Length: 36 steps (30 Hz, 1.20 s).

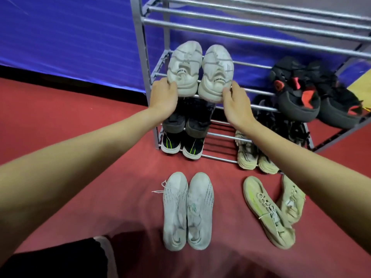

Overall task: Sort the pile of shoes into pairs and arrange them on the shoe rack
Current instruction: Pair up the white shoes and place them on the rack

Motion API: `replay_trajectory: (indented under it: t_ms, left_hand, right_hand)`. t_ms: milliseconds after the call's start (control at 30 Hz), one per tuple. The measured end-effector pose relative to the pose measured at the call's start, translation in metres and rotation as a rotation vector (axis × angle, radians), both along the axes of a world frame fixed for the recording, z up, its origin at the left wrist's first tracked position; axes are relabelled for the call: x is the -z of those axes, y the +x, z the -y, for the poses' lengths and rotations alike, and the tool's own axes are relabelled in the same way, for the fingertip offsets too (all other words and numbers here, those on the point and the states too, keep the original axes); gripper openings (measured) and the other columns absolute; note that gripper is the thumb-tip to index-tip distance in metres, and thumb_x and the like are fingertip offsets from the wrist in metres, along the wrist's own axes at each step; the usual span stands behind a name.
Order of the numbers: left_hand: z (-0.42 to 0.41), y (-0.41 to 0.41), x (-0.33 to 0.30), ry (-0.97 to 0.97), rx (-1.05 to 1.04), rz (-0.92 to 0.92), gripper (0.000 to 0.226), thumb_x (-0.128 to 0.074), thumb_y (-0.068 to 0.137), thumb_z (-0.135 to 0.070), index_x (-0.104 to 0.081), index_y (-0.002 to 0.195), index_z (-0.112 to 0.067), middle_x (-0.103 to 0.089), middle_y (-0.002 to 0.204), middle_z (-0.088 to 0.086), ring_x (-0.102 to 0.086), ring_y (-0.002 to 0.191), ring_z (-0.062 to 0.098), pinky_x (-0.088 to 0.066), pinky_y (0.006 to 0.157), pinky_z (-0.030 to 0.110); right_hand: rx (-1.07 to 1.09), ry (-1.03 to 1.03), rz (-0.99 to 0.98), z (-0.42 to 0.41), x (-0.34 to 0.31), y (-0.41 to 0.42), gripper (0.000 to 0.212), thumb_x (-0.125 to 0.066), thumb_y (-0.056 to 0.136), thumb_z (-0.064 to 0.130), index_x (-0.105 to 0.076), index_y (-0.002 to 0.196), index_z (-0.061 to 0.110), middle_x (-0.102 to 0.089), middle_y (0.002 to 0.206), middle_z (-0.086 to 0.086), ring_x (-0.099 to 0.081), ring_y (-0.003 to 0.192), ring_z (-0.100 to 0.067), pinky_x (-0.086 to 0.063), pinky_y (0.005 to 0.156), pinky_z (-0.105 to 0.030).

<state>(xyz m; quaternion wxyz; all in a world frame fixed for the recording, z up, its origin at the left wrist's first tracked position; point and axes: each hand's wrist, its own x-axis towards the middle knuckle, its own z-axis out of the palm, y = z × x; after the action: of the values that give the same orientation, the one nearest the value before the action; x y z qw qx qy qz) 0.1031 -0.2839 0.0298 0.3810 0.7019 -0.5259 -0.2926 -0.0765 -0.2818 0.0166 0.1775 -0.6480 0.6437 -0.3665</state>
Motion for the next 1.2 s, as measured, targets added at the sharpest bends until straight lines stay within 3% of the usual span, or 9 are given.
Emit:
replay_trajectory:
  t_ms: [167,267,400,500,700,833,1000,1100,1200]
  left_hand:
    - [-0.055,0.003,0.052,-0.056,-0.058,0.084,0.032,-0.043,0.091,-0.009,-0.058,0.119,-0.001,-0.058,0.125,0.018,-0.055,0.117,0.031,-0.041,0.102,0.036]
    - [-0.092,0.003,0.102,0.146,-0.009,0.092,0.031,-0.047,0.087,-0.005,-0.057,0.116,-0.001,-0.061,0.12,0.019,-0.059,0.11,0.031,-0.045,0.096,0.034]
    - [-0.146,0.002,0.166,0.517,0.01,0.111,0.043,-0.059,0.087,-0.011,-0.047,0.126,0.004,-0.055,0.13,0.022,-0.053,0.121,0.035,-0.044,0.1,0.04]
    - [-0.19,-0.002,0.201,0.757,0.049,0.008,0.056,-0.071,0.081,-0.014,-0.048,0.127,0.006,-0.059,0.128,0.02,-0.059,0.12,0.032,-0.045,0.085,0.03]
    - [-0.229,-0.001,0.243,0.952,0.002,-0.196,0.062,-0.086,0.067,-0.027,-0.063,0.118,0.001,-0.067,0.115,0.016,-0.069,0.102,0.032,-0.052,0.074,0.031]
    - [-0.24,-0.001,0.257,0.988,0.001,-0.234,0.043,-0.087,0.065,-0.028,-0.069,0.099,-0.008,-0.07,0.086,0.007,-0.063,0.062,0.018,-0.046,0.048,0.021]
    - [-0.248,0.001,0.277,0.965,-0.12,-0.284,0.03,-0.088,0.064,-0.024,-0.068,0.081,-0.009,-0.065,0.088,0.003,-0.061,0.08,0.017,-0.049,0.072,0.026]
    - [-0.247,0.0,0.278,0.967,-0.173,-0.312,0.045,-0.085,0.066,-0.024,-0.07,0.105,-0.006,-0.069,0.1,0.004,-0.066,0.089,0.019,-0.046,0.074,0.025]
    - [-0.242,-0.002,0.274,1.037,-0.236,-0.443,0.059,-0.079,0.073,-0.023,-0.061,0.126,-0.008,-0.071,0.114,0.009,-0.066,0.09,0.021,-0.05,0.066,0.026]
  right_hand:
    - [-0.167,-0.067,-0.181,-0.069,0.048,-0.007,0.043,-0.045,0.091,0.01,-0.044,0.132,-0.002,-0.051,0.119,-0.02,-0.045,0.114,-0.03,-0.032,0.101,-0.031]
    - [-0.267,0.134,-0.225,-0.108,0.092,-0.012,0.046,-0.049,0.088,0.007,-0.043,0.133,-0.001,-0.047,0.125,-0.02,-0.044,0.119,-0.031,-0.032,0.103,-0.03]
    - [-0.29,0.481,-0.249,-0.155,0.152,-0.018,0.047,-0.052,0.088,0.01,-0.04,0.132,-0.003,-0.044,0.124,-0.022,-0.043,0.12,-0.035,-0.033,0.103,-0.035]
    - [-0.249,0.684,-0.216,-0.188,0.19,-0.019,0.052,-0.051,0.089,0.013,-0.034,0.137,-0.001,-0.044,0.13,-0.021,-0.04,0.124,-0.034,-0.033,0.105,-0.035]
    - [-0.137,0.947,-0.159,-0.231,0.243,-0.016,0.046,-0.051,0.091,0.016,-0.041,0.13,-0.005,-0.047,0.128,-0.023,-0.043,0.124,-0.034,-0.035,0.1,-0.033]
    - [-0.007,1.032,-0.027,-0.245,0.266,-0.017,0.05,-0.058,0.087,0.025,-0.049,0.127,-0.002,-0.057,0.124,-0.022,-0.054,0.116,-0.035,-0.045,0.098,-0.038]
    - [0.114,1.039,0.222,-0.258,0.285,-0.012,0.042,-0.063,0.084,0.02,-0.059,0.12,0.0,-0.068,0.114,-0.017,-0.066,0.105,-0.033,-0.051,0.095,-0.044]
    - [0.241,1.02,0.394,-0.26,0.29,-0.01,0.03,-0.067,0.082,0.016,-0.063,0.106,-0.001,-0.068,0.097,-0.013,-0.066,0.086,-0.029,-0.055,0.086,-0.047]
    - [0.265,1.034,0.492,-0.258,0.287,-0.009,0.022,-0.066,0.083,0.019,-0.061,0.1,0.007,-0.065,0.088,-0.007,-0.061,0.067,-0.018,-0.057,0.06,-0.028]
